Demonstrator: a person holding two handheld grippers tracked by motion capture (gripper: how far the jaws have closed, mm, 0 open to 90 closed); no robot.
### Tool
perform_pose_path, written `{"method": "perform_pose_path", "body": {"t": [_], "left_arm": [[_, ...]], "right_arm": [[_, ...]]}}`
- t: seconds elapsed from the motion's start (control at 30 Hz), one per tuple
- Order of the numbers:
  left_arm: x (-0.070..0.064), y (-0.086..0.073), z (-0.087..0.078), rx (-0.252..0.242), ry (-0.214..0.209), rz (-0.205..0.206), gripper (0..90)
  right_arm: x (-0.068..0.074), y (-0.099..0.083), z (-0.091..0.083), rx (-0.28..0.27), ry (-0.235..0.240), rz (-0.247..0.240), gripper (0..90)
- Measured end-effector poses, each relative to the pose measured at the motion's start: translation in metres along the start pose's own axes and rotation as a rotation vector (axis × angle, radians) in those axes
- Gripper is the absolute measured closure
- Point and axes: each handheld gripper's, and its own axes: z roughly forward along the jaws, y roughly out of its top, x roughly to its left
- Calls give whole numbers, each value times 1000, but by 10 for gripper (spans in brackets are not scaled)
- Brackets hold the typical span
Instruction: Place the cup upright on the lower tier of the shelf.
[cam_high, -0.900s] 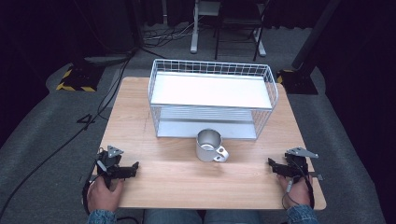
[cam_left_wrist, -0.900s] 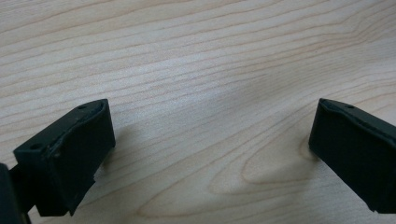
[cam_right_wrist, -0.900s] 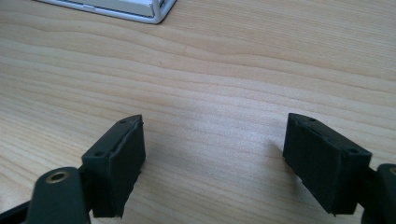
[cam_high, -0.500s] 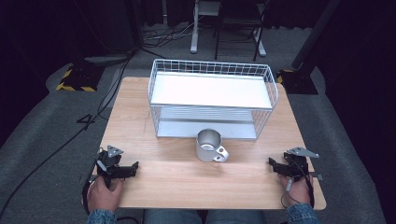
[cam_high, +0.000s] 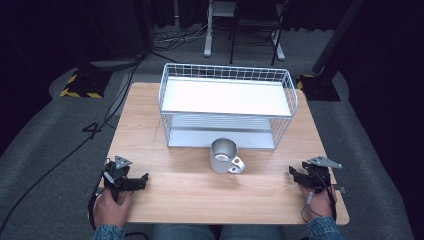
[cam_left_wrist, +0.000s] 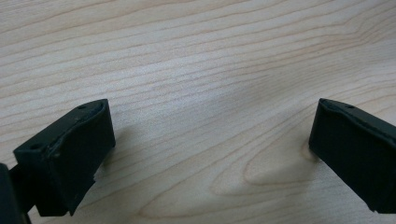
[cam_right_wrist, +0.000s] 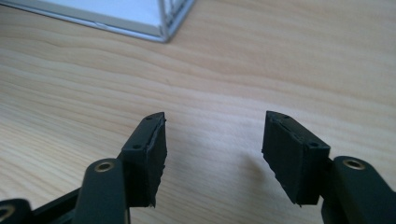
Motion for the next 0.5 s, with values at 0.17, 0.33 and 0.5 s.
{"method": "perform_pose_path", "body": {"t": [0.17, 0.33, 0.5], "left_arm": [[0, 0, 0, 0, 0, 1, 5], [0, 0, 0, -1, 0, -1, 5], [0, 0, 0, 0, 0, 0, 5]], "right_arm": [[8, 11, -8, -22, 42, -30, 405], [25, 22, -19, -61, 137, -48, 408], [41, 29, -25, -87, 191, -63, 410]]}}
